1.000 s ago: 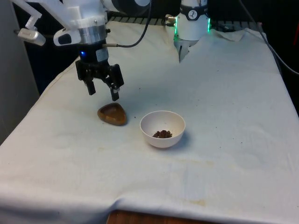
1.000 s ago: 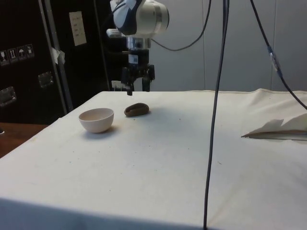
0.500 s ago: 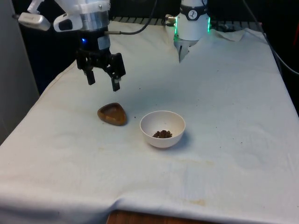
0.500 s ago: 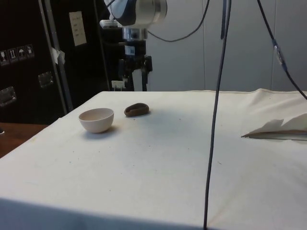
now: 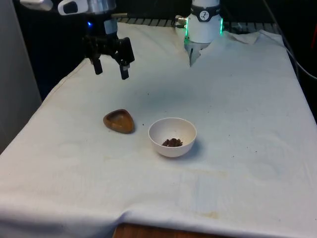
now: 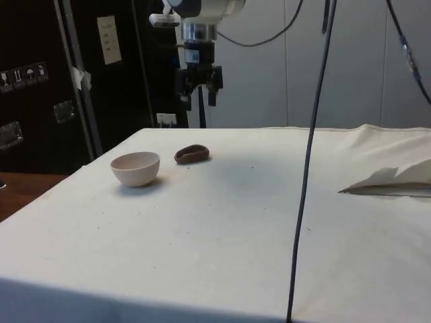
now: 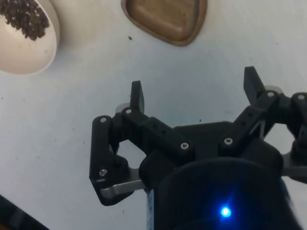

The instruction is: Pour the coffee beans from the cup into the bowl.

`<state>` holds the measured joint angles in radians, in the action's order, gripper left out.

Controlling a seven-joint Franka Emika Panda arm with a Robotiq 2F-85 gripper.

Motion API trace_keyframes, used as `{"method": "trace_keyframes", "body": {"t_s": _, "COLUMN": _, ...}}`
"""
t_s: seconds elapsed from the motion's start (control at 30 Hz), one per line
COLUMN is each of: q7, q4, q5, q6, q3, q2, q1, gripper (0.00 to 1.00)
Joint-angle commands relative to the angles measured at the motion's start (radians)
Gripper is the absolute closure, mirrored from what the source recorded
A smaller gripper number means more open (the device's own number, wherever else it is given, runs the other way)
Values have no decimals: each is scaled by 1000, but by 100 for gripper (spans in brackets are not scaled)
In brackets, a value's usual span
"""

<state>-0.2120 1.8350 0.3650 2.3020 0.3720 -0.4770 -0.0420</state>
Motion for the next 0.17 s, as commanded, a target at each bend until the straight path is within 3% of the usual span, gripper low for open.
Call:
{"method": "trace_keyframes", "body": {"t_s": 0.0, "q7": -4, "q4": 22, "q5": -2, "q6": 13, "q3": 3, "q2": 19, "q1": 4, "gripper": 0}}
{"method": "trace_keyframes", "body": {"t_s": 0.13, "q7": -10, "q4": 32, "q5": 0, "q6": 3, "q3": 2, "q2": 29, "q1": 0, "gripper": 0}}
